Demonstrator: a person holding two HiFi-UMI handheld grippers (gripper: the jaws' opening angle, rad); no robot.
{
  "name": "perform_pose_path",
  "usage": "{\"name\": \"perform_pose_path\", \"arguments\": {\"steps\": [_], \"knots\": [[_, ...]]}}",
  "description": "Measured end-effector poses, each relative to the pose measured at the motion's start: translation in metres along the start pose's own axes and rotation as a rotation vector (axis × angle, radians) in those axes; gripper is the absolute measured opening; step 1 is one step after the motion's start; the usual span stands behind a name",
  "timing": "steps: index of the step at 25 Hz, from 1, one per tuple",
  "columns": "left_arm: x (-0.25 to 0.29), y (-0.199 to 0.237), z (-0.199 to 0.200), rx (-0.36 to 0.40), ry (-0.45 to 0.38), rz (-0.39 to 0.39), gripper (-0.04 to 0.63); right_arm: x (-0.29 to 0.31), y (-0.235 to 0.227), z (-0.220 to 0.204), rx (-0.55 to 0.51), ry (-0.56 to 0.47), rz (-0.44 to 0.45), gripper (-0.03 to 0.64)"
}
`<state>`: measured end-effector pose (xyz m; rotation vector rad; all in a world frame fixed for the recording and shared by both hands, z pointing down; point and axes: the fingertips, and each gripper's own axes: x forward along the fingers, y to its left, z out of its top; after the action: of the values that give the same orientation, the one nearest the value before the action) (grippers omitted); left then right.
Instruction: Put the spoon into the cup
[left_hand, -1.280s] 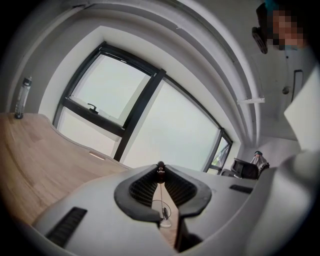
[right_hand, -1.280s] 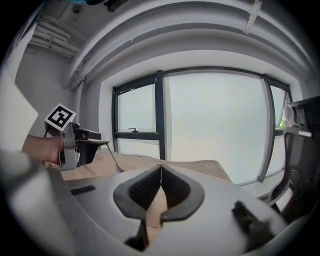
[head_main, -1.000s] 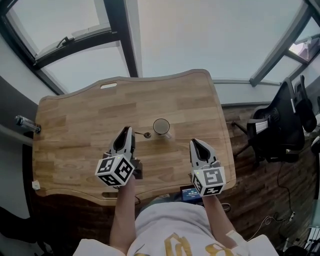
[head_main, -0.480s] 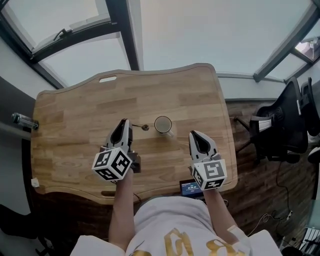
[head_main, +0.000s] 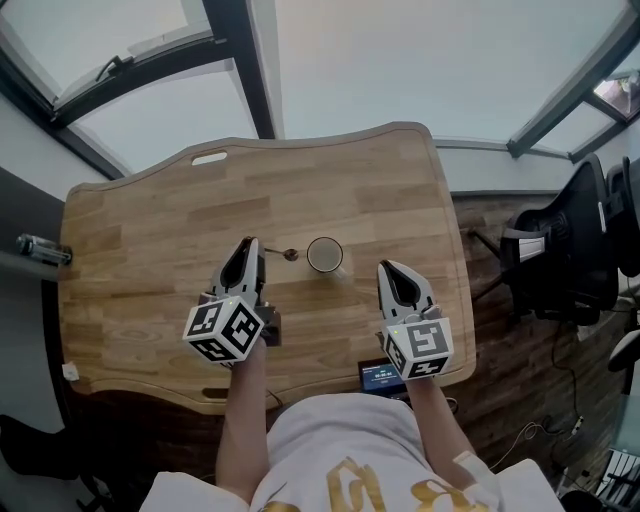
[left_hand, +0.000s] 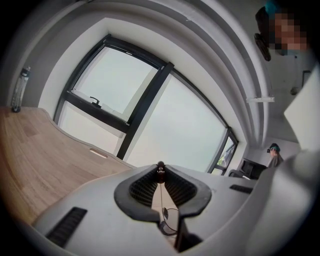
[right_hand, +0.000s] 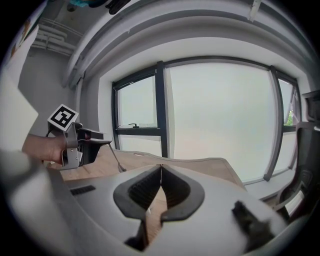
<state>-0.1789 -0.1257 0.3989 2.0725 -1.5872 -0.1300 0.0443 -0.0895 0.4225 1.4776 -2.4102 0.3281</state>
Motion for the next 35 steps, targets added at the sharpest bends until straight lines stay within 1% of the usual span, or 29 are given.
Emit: {"name": "perform_pose_path", "arguments": {"steps": [16,25,31,35], "knots": [[0.021,0.005,-0.023,-0.032,0.049,0.018,0.051,0.018,-0.013,-0.014,0.015,0.04,0.02,0.031],[0.029,0.007,-0.031,-0.037,0.068,0.023,0.051,0.03,-0.015,-0.023,0.027,0.059,0.037,0.031],[0.031,0.011,-0.035,-0.078,0.068,0.027,0.051,0.033,-0.014,-0.027,0.031,0.064,0.043,0.031],[0.034,0.011,-0.038,-0.086,0.074,0.024,0.051,0.034,-0.015,-0.029,0.032,0.072,0.039,0.031]]}}
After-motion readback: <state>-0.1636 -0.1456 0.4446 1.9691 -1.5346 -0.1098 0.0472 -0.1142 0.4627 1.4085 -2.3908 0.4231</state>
